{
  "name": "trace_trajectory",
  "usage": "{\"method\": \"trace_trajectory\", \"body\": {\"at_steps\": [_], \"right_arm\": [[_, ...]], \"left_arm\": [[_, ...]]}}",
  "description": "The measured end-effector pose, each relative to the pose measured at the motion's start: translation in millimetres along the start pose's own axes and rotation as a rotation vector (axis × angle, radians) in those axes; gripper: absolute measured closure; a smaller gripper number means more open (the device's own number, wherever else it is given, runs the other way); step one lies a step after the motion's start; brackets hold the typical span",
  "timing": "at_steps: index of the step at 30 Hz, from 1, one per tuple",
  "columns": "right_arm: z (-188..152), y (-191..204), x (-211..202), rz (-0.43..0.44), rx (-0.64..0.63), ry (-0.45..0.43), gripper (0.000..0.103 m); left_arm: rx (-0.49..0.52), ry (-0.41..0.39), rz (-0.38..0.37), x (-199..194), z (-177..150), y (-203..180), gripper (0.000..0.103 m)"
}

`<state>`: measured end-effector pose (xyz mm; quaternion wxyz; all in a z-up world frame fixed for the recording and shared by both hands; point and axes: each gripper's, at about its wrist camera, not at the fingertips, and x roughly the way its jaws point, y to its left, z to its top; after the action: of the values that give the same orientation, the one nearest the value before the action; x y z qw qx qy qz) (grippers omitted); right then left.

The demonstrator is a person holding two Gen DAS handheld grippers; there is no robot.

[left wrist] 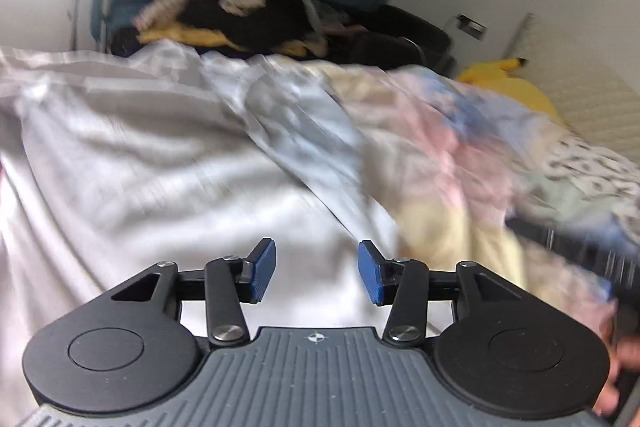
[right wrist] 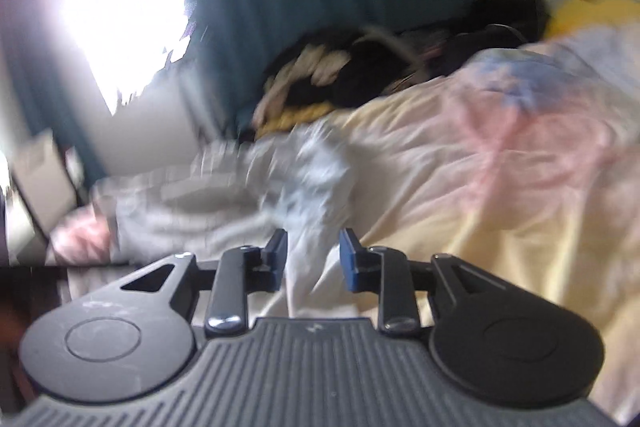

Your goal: Fold clothes

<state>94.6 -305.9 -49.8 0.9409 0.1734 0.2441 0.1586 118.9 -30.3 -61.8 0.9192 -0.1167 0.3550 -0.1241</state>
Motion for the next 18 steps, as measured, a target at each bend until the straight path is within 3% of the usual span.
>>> {"method": "trace_trajectory", "body": {"at_steps": [8,11,15,16,18], "right_arm": [[2.6,-15.9,-50.7,-0.066,0.054,-0.058,0.066],[1.2,-26.4,-47.3,-0.067,0.097,-0.075,0.064],[-4.4,-40.5,-30.2,-0.077,0.141,-0.033,0.064],[-5.4,-44.2,-26.3,-0.074,0.155,-0.023,0.063],[-5.7,-49.1,-22.9,-0.064,0.180,-0.020,0.063]], "left_arm": [[-0.033,0.064,-0.091,23.6,-31.2,-52.3,0.052],[-0.045,0.104,-0.064,48.3,-33.2,-63.7,0.052],[-0.113,0.157,-0.044,82.8,-38.1,-62.4,0.053],[-0.123,0.155,-0.041,87.5,-38.6,-62.3,0.055],[-0.119,0.124,-0.057,86.3,-37.1,-62.8,0.077]]}}
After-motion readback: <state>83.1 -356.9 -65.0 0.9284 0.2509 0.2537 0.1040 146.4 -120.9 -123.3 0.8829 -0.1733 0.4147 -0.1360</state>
